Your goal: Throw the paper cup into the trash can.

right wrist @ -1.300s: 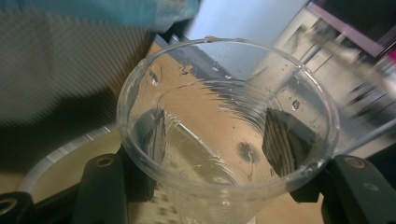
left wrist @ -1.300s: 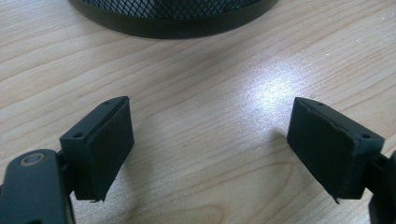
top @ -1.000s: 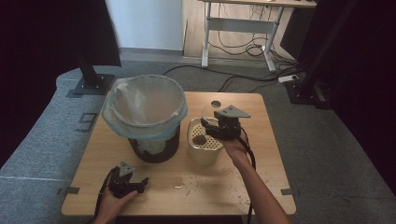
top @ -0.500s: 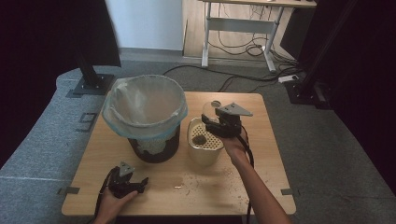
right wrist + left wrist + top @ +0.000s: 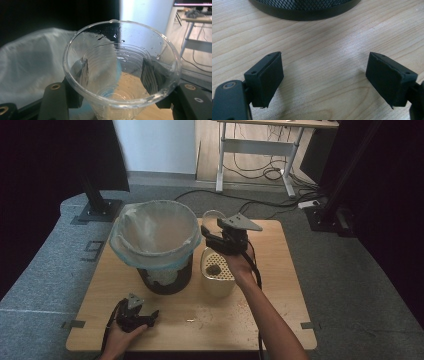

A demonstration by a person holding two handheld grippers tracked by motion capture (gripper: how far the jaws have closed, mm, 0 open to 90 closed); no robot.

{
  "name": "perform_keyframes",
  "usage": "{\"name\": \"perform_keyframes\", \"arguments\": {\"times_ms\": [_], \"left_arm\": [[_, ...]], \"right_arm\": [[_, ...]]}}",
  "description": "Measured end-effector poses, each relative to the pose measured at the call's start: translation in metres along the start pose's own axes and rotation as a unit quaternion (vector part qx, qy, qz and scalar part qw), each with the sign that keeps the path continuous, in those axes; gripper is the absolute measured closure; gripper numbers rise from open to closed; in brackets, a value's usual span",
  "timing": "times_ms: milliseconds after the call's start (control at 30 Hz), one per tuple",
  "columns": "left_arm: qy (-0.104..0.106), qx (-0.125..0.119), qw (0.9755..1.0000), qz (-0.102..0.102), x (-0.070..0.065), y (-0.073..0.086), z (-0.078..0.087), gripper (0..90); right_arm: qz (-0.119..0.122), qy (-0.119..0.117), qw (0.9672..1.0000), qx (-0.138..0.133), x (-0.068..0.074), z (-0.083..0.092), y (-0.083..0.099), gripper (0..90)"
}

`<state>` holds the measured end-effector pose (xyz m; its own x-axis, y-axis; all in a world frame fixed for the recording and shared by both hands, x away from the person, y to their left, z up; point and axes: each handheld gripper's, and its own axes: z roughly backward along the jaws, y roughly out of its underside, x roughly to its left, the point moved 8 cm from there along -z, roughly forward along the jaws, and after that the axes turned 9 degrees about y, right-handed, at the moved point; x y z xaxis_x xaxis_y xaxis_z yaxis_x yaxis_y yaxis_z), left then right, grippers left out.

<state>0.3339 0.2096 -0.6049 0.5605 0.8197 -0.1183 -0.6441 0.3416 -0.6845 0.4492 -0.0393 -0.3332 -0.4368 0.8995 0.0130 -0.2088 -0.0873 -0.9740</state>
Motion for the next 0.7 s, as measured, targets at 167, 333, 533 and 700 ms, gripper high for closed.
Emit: {"name": "perform_keyframes", "arguments": {"times_ms": [167, 333, 533, 700], "left_arm": [[0.001, 0.000, 1.0000, 0.001, 0.000, 0.000, 0.000, 14.0], [0.001, 0.000, 1.0000, 0.000, -0.001, 0.000, 0.000, 14.0], [0.001, 0.000, 1.0000, 0.000, -0.001, 0.000, 0.000, 14.0], [0.002, 0.000, 1.0000, 0.000, -0.001, 0.000, 0.000, 14.0]], "right_arm": [[0.029, 0.003, 0.9995, -0.010, 0.021, -0.008, -0.022, 38.0], [0.059, 0.017, 0.9977, -0.029, 0.039, -0.015, -0.046, 38.2], [0.088, 0.001, 0.9953, -0.041, 0.068, -0.023, -0.059, 38.1], [0.070, -0.019, 0.9968, -0.034, 0.083, -0.038, -0.059, 37.6]]}}
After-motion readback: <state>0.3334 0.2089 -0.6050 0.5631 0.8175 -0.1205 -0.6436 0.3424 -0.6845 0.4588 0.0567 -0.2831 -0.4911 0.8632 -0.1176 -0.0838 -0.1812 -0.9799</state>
